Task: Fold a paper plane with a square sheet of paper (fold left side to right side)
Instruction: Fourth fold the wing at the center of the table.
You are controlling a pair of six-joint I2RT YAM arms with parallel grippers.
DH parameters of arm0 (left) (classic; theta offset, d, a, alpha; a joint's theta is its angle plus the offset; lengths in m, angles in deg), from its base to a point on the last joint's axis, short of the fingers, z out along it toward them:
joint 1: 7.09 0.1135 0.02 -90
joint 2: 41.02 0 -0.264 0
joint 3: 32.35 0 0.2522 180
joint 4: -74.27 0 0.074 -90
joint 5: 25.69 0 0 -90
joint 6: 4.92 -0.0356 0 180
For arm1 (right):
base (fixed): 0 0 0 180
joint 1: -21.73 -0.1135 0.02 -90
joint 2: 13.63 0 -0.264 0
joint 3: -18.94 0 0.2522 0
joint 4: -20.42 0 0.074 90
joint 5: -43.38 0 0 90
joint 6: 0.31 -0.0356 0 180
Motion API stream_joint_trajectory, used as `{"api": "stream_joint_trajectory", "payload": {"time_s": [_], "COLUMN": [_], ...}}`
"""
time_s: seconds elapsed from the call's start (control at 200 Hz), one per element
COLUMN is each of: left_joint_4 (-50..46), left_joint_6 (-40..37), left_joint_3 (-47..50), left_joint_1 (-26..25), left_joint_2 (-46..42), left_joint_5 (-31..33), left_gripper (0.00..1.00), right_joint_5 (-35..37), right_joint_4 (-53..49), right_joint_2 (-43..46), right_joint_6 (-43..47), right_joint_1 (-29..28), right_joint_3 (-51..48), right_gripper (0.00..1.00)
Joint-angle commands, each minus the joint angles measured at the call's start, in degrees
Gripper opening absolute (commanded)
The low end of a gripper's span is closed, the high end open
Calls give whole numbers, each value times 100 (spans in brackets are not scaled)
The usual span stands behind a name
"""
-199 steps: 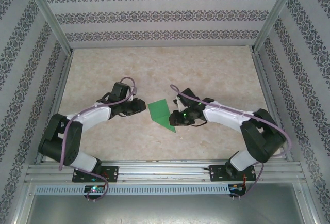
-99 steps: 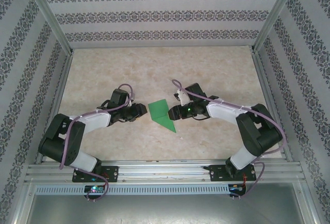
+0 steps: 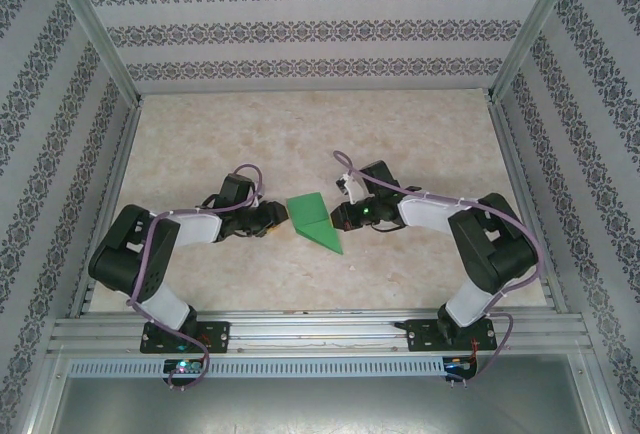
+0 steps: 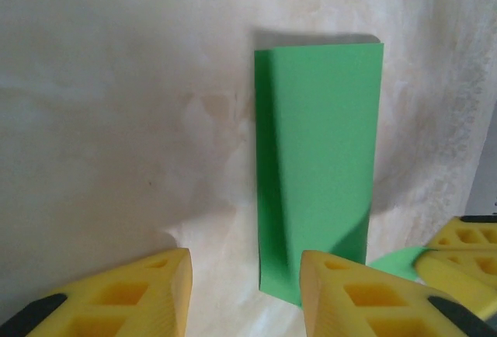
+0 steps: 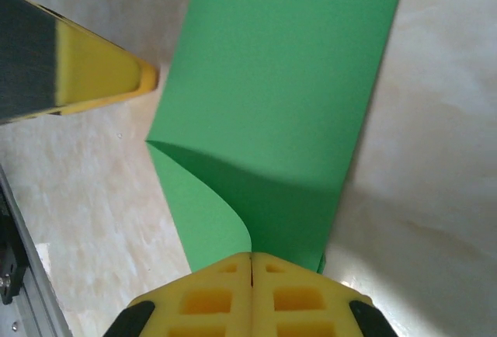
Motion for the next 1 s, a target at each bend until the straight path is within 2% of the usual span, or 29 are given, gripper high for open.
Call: {"api": "stream_joint_trajectory", "payload": {"time_s": [0.0,0.32,0.6,0.739,0.999], "left_joint_4": [490,890,80,21,237], "left_joint_6": [150,322,62,61,122], "left_joint_3": [-168,-337,-196,-151,-421], "left_joint_1": [28,-141,-125,-121,-201], "left_joint_2": [162,429,-357,-689,-258], "left_joint_5": [-215,-295,441,626,210], "left_gripper": [40,40,40,42,43], "right_joint_5": [-184,-210,-161,-152,-170], "right_joint_4": [147,143,129,127,138], "right_joint_2": [299,395,361,334,311], "right_joint_6": [-2,-45,-30,-37,-63], "right_joint_1": [92,147,182,190,190], "right_joint_3": [-147,-231,-284,-288,-284], "right_gripper": [0,0,0,0,0]}}
